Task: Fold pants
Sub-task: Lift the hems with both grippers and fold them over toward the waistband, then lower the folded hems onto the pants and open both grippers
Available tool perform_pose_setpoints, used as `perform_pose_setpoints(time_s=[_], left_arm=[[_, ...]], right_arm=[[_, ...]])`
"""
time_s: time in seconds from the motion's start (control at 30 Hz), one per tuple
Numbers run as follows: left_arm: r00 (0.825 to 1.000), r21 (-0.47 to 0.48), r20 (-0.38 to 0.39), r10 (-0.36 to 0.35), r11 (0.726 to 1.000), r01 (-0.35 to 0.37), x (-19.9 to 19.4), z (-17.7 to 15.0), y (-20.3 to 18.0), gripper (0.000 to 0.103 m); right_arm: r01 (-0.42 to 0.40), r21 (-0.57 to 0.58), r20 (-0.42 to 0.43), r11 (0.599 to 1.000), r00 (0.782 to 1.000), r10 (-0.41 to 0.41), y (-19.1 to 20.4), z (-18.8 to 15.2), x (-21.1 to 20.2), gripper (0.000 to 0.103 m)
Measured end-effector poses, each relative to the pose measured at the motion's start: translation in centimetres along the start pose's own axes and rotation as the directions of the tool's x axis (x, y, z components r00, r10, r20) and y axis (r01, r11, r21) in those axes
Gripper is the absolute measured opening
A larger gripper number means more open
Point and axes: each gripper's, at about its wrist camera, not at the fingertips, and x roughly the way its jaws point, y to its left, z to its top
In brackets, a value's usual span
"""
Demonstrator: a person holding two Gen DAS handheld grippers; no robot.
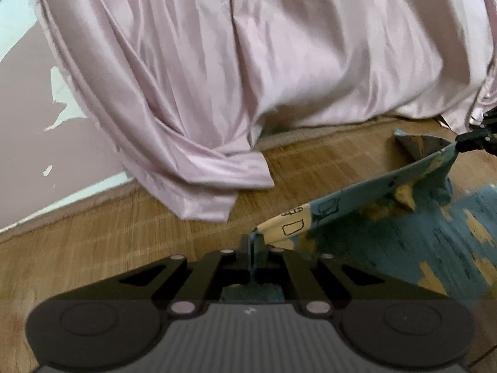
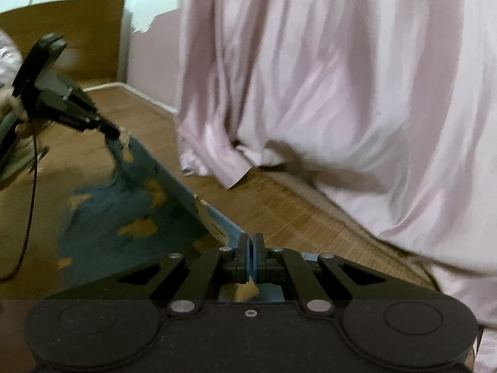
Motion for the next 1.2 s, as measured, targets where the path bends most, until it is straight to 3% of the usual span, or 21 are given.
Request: perform_pose_setpoints(time_s=[0.23, 0.4, 0.6, 0.73, 0.93, 0.97, 1.03, 1.2], left_arm=[[1.0, 0.016, -0.022, 0.0, 1.0, 0.001, -2.4, -4.9, -2.4, 0.001], [1.0, 0.087, -0.029, -0.006, 0.996, 0.009, -2.4, -7.7, -4.0, 0.001], [0.999, 0.102, -0.019, -0.027, 0.994, 0.029, -3.0, -8.2, -4.2, 0.001], [0.999, 0.119, -0.026, -0.043, 0.992, 0.046, -3.3, -8.5, -4.2, 0.001], [0.994, 0.156, -0.098, -0.049, 0.986, 0.064, -2.2, -10.2, -5.0, 0.001], [0.993, 0.163, -0.106, -0.047, 0.984, 0.064, -2.1, -10.4, -5.1, 0.001], [0.992, 0.172, -0.115, -0.042, 0.983, 0.061, -2.1, -10.6, -5.4, 0.001], [0.992, 0.17, -0.123, -0.044, 0.983, 0.064, -2.2, -10.8, -5.5, 0.001]], right_arm=[[0.011, 0.015, -0.04, 1.0, 0.999, -0.01, 5.1, -4.0, -2.0, 0.0], [0.051, 0.036, -0.054, 0.998, 0.997, -0.049, 7.8, -6.8, -2.6, 0.0], [0.121, 0.066, -0.014, 0.99, 0.993, -0.12, 9.0, -7.3, -4.0, 0.0], [0.119, 0.056, -0.027, 0.991, 0.993, -0.118, 9.6, -7.6, -4.8, 0.0], [0.098, 0.049, -0.081, 0.994, 0.992, -0.094, 10.2, -8.8, -3.8, 0.0], [0.101, 0.065, -0.089, 0.993, 0.991, -0.095, 10.0, -8.8, -3.6, 0.001], [0.103, 0.103, -0.105, 0.989, 0.99, -0.092, 9.7, -8.7, -2.9, 0.016], [0.126, 0.11, -0.153, 0.986, 0.982, -0.108, 9.9, -8.4, -1.1, 0.019]])
